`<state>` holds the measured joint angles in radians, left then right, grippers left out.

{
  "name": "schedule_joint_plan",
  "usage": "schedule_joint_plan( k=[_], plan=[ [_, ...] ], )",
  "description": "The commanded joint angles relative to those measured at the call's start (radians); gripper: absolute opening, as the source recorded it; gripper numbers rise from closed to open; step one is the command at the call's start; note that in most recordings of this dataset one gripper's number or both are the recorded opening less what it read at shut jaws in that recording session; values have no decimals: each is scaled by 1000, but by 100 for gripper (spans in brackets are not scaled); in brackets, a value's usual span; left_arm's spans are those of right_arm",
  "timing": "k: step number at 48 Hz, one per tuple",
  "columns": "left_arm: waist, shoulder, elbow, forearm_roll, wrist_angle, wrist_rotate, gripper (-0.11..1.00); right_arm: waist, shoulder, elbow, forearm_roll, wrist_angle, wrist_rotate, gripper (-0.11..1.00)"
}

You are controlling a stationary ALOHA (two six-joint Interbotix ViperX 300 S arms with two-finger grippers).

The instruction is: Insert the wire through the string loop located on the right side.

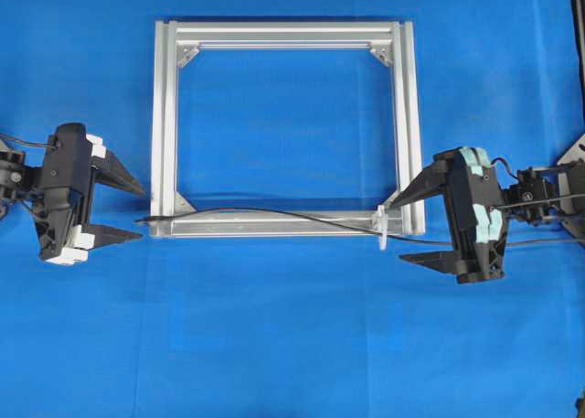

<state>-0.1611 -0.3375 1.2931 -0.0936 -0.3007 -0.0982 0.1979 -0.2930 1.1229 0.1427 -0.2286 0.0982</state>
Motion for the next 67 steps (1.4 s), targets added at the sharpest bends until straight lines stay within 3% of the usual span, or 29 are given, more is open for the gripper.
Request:
schedule_joint_plan(
  k=[1,8,28,67],
  plan=[
    [-5,-32,-14,2,18,-2,74,0,-32,-37,-2,29,2,92],
    [-5,-127,-23,2,61,0,61,-2,-77,-74,-5,114,-3,92],
    [14,-414,-25,2,137,9,61,-11,-186,-114,-21,207,-3,92],
    [20,-388,-34,2,158,9,61,-11,-192,-118,-21,206,-3,92]
  ],
)
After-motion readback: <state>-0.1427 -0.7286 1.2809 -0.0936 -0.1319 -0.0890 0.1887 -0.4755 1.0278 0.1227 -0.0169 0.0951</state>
